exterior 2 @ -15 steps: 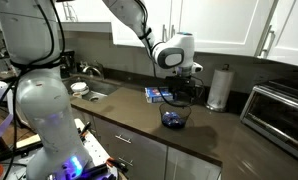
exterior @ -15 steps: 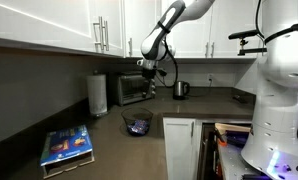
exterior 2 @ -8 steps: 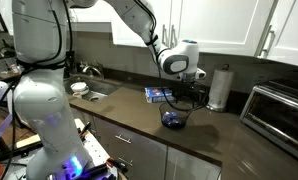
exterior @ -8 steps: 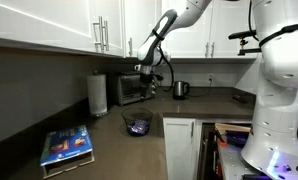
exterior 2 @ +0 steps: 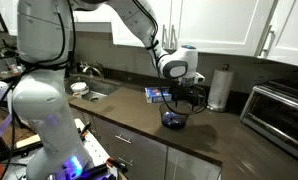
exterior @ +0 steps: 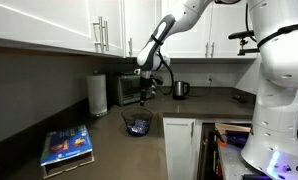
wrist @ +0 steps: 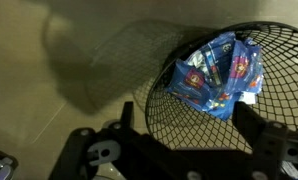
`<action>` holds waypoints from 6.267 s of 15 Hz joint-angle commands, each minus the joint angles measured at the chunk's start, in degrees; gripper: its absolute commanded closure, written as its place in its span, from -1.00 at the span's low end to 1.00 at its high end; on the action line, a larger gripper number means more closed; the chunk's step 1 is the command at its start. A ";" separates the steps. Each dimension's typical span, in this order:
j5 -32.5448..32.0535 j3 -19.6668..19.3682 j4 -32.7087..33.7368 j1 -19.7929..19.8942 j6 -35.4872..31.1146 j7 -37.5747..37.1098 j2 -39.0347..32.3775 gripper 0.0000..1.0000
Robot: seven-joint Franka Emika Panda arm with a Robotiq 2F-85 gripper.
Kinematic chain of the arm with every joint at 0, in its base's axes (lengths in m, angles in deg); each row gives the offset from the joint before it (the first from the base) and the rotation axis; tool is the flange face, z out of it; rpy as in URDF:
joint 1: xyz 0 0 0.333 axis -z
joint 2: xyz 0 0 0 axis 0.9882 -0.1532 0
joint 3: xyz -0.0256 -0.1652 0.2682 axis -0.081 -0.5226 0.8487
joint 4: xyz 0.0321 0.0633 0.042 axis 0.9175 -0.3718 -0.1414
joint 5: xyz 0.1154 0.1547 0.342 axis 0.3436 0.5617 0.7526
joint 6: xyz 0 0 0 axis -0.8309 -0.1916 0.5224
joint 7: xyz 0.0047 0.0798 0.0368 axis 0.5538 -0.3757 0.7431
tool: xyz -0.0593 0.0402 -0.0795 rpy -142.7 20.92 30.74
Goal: Pour the contents of the basket onto the counter
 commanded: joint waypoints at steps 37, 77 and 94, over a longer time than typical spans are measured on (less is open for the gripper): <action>-16.68 -0.40 -12.85 -2.82 -17.26 -19.37 3.73 0.90; -111.54 8.35 -8.30 -22.37 53.70 -129.23 0.26 0.91; -111.83 14.86 -7.38 -23.55 80.66 -127.85 -7.53 0.90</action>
